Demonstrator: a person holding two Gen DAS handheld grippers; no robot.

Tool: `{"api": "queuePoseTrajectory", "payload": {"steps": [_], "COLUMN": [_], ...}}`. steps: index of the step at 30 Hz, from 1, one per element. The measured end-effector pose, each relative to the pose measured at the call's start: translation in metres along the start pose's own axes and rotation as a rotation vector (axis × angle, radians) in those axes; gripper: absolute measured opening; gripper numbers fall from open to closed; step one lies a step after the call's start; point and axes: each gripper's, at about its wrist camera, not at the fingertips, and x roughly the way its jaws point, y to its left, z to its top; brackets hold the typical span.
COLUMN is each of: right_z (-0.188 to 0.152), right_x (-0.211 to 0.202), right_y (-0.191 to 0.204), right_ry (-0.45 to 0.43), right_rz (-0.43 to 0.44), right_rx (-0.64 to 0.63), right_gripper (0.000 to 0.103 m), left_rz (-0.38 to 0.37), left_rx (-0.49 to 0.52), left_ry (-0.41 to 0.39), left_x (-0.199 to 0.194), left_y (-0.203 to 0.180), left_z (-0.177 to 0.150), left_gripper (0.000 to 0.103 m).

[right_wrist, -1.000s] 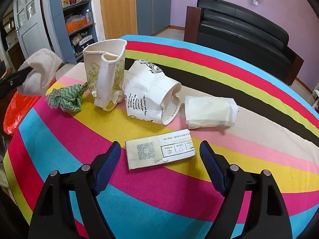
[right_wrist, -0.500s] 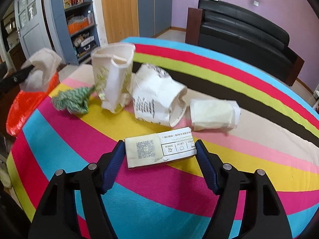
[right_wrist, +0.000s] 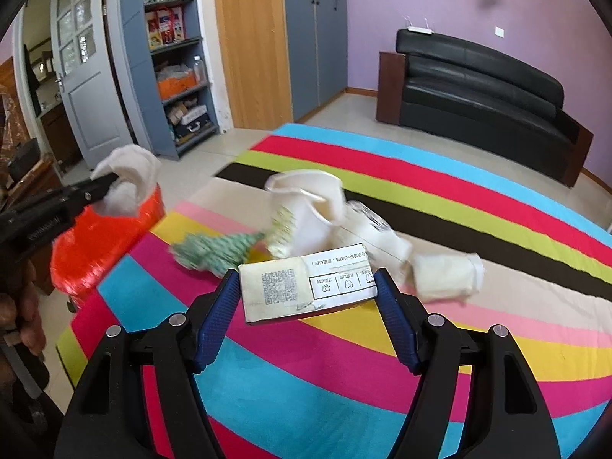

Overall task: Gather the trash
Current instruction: 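Carry the tissue and white card over the red bin with both tools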

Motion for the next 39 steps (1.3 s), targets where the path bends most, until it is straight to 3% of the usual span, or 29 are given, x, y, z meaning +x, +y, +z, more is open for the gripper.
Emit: {"api": "queuePoseTrajectory", "payload": {"steps": [28, 39], "right_z": [0.062, 0.063], "right_x": [0.026, 0.044], "right_y": [0.114, 0.165], "right_ry": [-0.079, -0.070], "right_rz": [0.136, 0.191], "right_rx": [-0.090, -0.130], "right_gripper": [0.067, 0.067], "left_rz": [0.109, 0.146], "left_rx": [-0.164, -0.219], "left_ry": [-0.052, -0.059], "left_x": [-0.053, -0.073], "left_y": [0.111, 0.146], "left_z": [0.007, 0.007], "left_gripper": [0.014, 0.016]}}
